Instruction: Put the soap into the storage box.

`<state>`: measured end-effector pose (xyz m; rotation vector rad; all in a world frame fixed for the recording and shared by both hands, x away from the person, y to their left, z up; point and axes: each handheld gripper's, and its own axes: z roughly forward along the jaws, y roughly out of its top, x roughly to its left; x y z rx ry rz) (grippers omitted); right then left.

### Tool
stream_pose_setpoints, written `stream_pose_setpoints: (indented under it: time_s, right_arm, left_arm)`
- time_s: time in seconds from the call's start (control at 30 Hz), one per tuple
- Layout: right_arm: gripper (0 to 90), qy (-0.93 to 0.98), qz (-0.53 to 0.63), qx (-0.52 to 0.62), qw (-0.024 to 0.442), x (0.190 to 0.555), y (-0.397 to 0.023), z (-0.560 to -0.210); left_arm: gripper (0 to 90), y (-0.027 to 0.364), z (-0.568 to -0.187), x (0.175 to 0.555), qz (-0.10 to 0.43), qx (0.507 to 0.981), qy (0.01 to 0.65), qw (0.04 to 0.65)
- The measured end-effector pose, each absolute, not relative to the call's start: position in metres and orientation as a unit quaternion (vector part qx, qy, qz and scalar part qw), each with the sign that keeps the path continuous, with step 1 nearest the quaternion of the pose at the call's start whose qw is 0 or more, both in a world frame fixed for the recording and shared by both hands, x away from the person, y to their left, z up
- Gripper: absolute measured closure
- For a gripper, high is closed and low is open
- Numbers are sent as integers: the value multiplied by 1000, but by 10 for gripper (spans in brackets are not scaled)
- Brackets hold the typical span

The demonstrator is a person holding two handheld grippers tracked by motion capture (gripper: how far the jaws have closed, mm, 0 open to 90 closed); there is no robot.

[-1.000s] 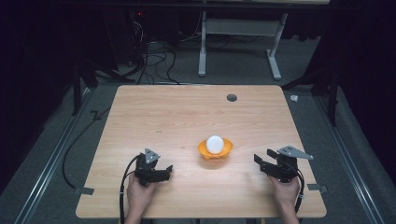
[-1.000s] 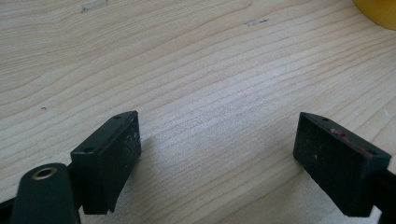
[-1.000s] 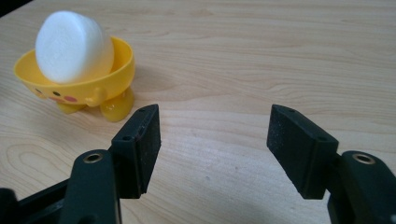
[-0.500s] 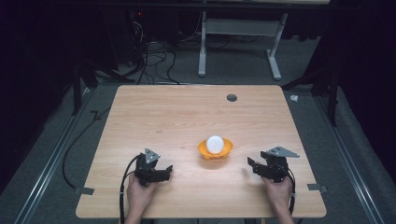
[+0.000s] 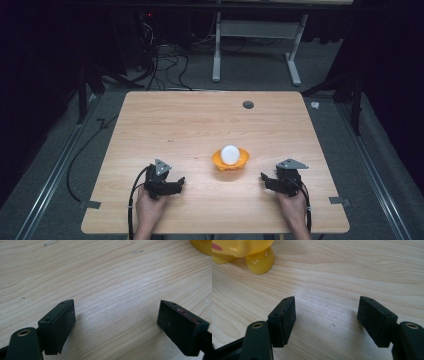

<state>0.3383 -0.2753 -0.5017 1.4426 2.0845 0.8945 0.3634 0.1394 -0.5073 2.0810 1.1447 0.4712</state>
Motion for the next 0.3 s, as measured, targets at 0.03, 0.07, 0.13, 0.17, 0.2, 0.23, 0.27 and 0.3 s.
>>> stream_pose_setpoints:
  time_s: [0.03,0.07,0.13,0.17,0.2,0.23,0.27,0.3]
  right_arm:
    - [313,759,320,519,228,338,-274,-502]
    - [301,761,320,517,226,339,-273,-502]
    - [293,761,319,518,224,339,-272,-502]
    - [291,760,320,519,225,339,-272,-502]
    - [292,761,320,517,226,339,-272,-502]
    - [293,761,320,517,226,338,-272,-502]
    - [294,761,320,517,226,338,-272,-502]
    - [295,761,320,518,226,338,-272,-502]
  left_arm:
    - [154,139,-507,363,182,804,443,352]
    - [155,140,-507,363,182,804,444,352]
    - [154,140,-507,363,182,804,444,352]
    - [155,140,-507,363,182,804,444,352]
    - [154,140,-507,363,182,804,444,352]
    - [155,140,-507,363,182,804,444,352]
    - [155,140,-507,363,182,804,444,352]
    - [155,140,-507,363,182,804,444,352]
